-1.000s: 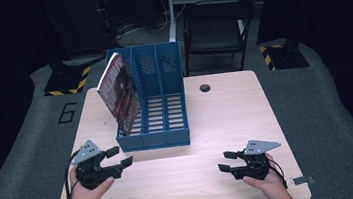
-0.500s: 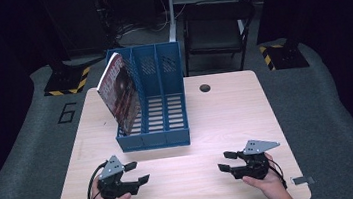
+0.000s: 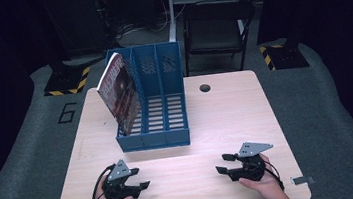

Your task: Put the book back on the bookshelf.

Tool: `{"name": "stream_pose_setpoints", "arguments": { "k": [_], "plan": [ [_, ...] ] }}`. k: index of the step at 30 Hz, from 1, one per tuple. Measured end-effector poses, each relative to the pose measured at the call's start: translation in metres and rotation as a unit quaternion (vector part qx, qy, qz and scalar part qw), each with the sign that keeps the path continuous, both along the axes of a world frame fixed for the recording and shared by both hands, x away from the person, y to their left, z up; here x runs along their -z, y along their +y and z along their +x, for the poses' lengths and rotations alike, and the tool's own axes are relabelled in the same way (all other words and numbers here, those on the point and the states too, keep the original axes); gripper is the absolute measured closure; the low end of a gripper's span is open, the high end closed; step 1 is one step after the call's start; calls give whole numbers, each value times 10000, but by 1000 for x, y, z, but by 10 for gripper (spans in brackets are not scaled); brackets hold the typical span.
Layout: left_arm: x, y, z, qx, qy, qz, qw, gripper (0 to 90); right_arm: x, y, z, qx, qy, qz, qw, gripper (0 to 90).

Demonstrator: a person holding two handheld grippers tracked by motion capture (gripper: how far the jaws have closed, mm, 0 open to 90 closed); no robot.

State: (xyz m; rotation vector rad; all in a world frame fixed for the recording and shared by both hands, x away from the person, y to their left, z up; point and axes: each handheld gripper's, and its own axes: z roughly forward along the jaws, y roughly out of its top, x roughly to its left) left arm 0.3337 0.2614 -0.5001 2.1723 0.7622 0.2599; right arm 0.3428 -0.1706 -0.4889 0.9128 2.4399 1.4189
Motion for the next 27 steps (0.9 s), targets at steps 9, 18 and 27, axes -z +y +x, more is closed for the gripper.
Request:
{"name": "stream_pose_setpoints", "arguments": {
  "k": [9, 18, 27],
  "plan": [
    [5, -12, -3, 90, -28, 18, 10000, 341, 4, 1, 2, 71, -14, -130, 9999, 435],
    [7, -21, -3, 124, -33, -124, 9998, 322, 6, -2, 4, 126, -88, -290, 9995, 429],
    [7, -20, -3, 127, -71, -2, 9999, 316, 8, -1, 3, 223, -97, -321, 9992, 428]
  ]
}}
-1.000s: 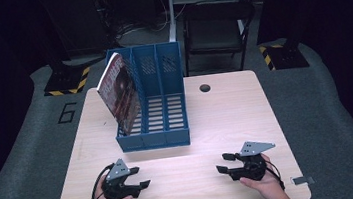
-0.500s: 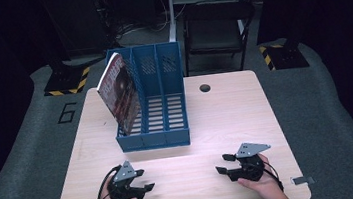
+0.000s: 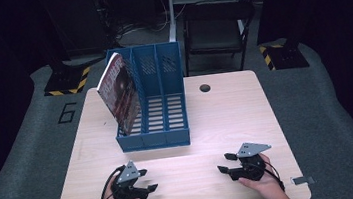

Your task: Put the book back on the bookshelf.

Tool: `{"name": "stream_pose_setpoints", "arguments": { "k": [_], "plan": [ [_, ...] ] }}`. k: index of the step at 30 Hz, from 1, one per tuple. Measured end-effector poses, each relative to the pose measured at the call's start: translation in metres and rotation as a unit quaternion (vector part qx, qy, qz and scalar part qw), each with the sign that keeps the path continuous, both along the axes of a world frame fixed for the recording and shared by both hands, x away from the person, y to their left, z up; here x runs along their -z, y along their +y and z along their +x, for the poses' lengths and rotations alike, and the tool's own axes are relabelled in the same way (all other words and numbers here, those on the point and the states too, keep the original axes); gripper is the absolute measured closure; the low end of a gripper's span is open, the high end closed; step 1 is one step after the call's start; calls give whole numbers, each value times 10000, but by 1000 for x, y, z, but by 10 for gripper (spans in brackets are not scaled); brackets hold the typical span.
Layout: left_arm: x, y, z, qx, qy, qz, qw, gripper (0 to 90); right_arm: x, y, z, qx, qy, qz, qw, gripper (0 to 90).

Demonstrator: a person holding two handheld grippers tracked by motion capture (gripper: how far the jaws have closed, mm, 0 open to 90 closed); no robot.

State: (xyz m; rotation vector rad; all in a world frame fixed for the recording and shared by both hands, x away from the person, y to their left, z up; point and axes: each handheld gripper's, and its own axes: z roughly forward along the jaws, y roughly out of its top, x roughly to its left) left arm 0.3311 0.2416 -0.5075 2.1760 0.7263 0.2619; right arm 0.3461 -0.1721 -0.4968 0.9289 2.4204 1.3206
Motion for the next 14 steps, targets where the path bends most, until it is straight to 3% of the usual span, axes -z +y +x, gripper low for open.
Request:
{"name": "stream_pose_setpoints", "arguments": {
  "k": [5, 6, 8, 9, 10, 11, 12, 14],
  "plan": [
    [-1, 4, 2, -25, 4, 84, 10000, 316, 0, 0, -1, -47, 24, -38, 10000, 428],
    [-1, 4, 2, -41, 62, 3, 10000, 316, 0, 0, -1, -59, 12, -48, 10000, 428],
    [-2, 5, 2, -95, -17, -3, 10000, 316, -1, -1, -1, -25, -2, -50, 10000, 427],
    [-3, 5, 2, -55, 69, -31, 10000, 317, -1, -1, -1, -7, 13, -45, 10000, 427],
    [-3, 5, 2, -84, -11, -30, 10000, 316, -1, -1, -1, -12, -18, -62, 10000, 427],
    [-5, 6, 1, -63, 51, -53, 10000, 317, -1, -1, -1, -8, -23, -61, 10000, 427],
    [-5, 6, 1, -96, -33, -55, 9999, 317, -1, -1, -1, -3, -7, -47, 10000, 427],
    [-6, 6, 1, -109, -11, -87, 9999, 319, -1, -1, -1, -5, 2, -44, 10000, 426]
  ]
}}
